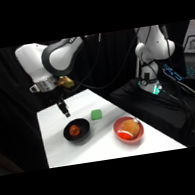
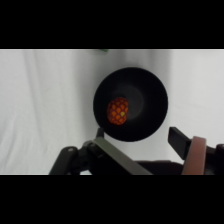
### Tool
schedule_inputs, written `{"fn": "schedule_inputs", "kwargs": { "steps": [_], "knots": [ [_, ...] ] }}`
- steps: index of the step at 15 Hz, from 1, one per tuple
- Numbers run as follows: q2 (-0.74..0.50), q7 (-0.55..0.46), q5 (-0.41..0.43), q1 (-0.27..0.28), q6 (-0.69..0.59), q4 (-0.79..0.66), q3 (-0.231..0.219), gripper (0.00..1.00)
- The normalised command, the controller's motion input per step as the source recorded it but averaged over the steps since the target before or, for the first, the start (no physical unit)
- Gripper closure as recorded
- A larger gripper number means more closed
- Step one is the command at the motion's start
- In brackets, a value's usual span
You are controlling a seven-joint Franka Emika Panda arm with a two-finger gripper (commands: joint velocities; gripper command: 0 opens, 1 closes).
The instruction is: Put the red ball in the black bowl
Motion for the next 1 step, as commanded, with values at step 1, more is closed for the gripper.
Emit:
{"fn": "schedule_inputs", "kwargs": {
  "steps": [1],
  "knots": [
    [-0.23,-0.13,-0.008,-0.008,-0.18,-0.01,0.012,0.00]
  ]
}}
